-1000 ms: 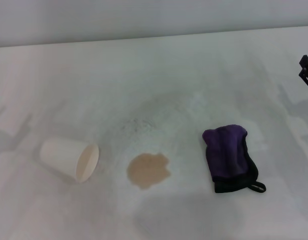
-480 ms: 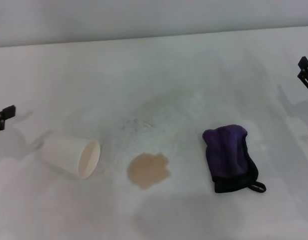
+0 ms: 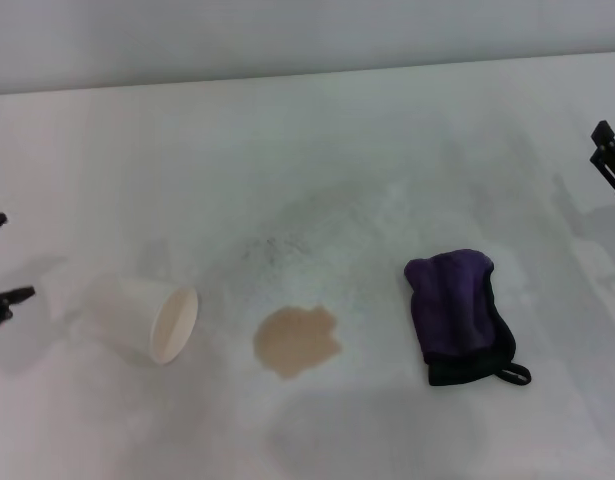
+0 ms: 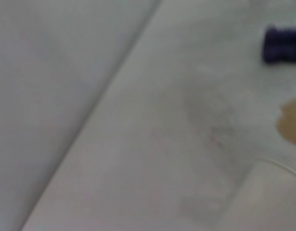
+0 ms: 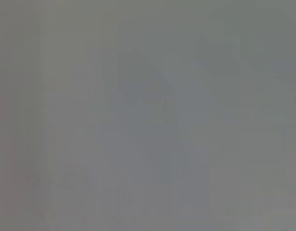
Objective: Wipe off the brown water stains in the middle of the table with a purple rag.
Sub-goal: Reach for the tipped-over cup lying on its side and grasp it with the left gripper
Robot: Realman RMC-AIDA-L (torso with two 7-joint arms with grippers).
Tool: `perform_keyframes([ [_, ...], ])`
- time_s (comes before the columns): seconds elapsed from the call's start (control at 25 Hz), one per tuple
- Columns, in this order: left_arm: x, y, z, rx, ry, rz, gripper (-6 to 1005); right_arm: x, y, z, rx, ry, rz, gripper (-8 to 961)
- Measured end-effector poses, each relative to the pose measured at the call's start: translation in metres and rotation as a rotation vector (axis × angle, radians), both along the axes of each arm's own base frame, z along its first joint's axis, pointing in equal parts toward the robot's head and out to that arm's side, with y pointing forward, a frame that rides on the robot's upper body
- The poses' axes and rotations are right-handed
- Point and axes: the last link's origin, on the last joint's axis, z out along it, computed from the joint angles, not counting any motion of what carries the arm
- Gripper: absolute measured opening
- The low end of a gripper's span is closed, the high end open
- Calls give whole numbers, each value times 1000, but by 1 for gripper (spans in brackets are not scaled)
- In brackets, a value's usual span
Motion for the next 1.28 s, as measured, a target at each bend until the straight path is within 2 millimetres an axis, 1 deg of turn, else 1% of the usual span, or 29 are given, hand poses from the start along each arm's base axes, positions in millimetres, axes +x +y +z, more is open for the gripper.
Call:
perform_keyframes([
  [0.08, 4, -1, -7, -32, 37, -22, 771, 0, -1, -1, -2, 5, -2, 873],
  [0.32, 12, 5, -24, -98, 56, -67, 773, -1, -2, -3, -4, 15, -2, 874],
  [0.4, 11, 6, -29, -118, 67, -79, 774, -1, -2, -3, -4, 15, -2, 874],
  [0.52, 6, 8, -42, -153, 101, -90, 774, -1, -1, -3, -5, 14, -1, 874],
  [0.56, 4, 9, -49, -170, 121, -95, 774, -1, -1, -3, -4, 15, -1, 874],
  [0.64, 3, 10, -52, -176, 132, -99, 774, -1, -1, -3, -5, 15, -1, 874],
  [0.68, 2, 12, -62, -194, 156, -112, 774, -1, -1, -3, -5, 14, -1, 874],
  [0.8, 2, 15, -70, -197, 178, -133, 773, -2, -1, -3, -8, 12, 3, 873],
  [1.2, 9, 26, -83, -194, 181, -208, 757, -2, 0, -1, -1, 11, 6, 873],
  [1.28, 10, 28, -89, -204, 183, -222, 755, -2, 0, -1, 0, 9, 7, 873],
])
